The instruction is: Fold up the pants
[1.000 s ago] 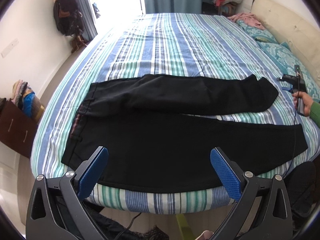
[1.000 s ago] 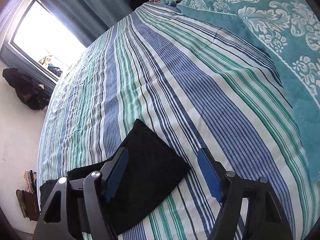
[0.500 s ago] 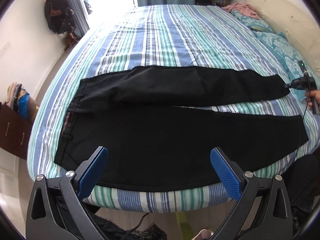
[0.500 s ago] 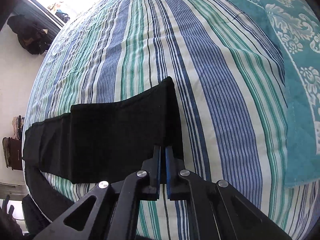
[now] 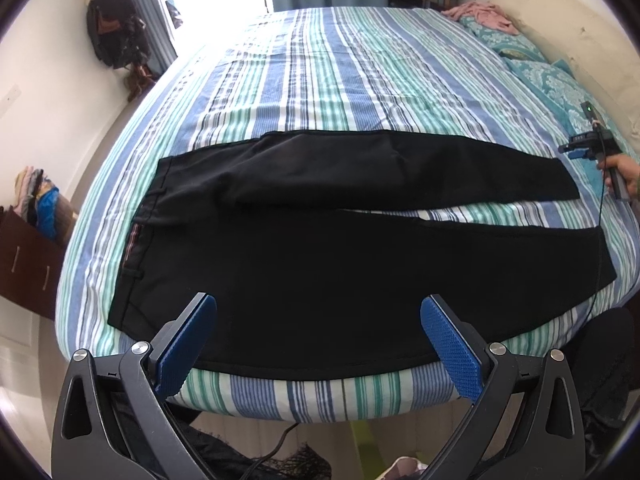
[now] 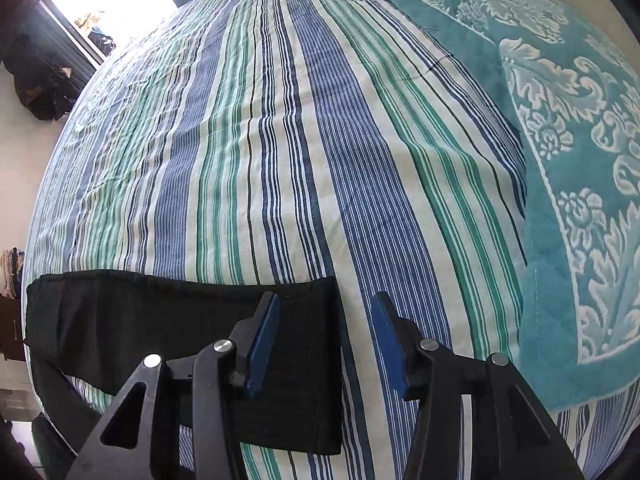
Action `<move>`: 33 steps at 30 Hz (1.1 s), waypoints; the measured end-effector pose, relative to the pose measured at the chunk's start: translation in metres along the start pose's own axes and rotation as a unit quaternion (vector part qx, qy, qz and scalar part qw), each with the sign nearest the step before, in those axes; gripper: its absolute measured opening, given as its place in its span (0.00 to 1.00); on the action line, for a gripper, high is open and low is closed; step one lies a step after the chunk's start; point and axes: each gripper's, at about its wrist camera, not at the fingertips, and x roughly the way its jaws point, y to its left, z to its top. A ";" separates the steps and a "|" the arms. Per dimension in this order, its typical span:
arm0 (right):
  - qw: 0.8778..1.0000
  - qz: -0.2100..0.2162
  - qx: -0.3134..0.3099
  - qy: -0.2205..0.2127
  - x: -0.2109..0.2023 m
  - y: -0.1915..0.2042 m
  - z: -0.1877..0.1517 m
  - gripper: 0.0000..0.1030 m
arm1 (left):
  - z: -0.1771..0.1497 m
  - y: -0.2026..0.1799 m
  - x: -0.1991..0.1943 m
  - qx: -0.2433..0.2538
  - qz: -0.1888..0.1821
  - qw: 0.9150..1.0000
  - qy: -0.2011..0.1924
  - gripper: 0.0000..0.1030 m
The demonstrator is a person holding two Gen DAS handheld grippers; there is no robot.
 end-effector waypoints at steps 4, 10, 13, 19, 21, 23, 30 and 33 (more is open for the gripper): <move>0.999 0.004 -0.004 0.033 0.035 0.008 0.012 0.47 | 0.000 0.003 0.005 -0.002 0.010 1.000 0.005 0.99; 0.998 0.010 0.002 0.058 0.050 0.012 0.010 0.18 | -0.002 0.006 0.023 -0.013 -0.003 0.999 0.030 0.99; 0.997 -0.006 -0.048 0.052 0.034 0.031 0.014 0.16 | -0.004 0.005 0.029 -0.015 -0.007 0.999 0.036 0.99; 0.993 -0.022 -0.103 -0.058 -0.032 0.069 0.060 0.15 | 0.002 -0.001 0.039 -0.019 -0.006 0.999 0.038 0.99; 0.988 -0.025 -0.116 -0.098 -0.053 0.078 0.075 0.15 | 0.005 -0.002 0.039 -0.020 -0.004 0.999 0.030 0.99; 0.983 -0.018 -0.113 -0.143 -0.067 0.080 0.085 0.15 | 0.008 -0.003 0.043 -0.022 -0.003 0.999 0.028 0.99; 0.995 -0.078 -0.031 -0.052 0.023 0.035 0.044 0.25 | 0.006 0.006 0.059 -0.034 -0.010 0.998 0.044 0.99; 0.987 -0.125 -0.078 -0.062 0.023 0.063 0.032 0.27 | 0.000 0.010 0.064 -0.032 -0.015 0.999 0.041 0.99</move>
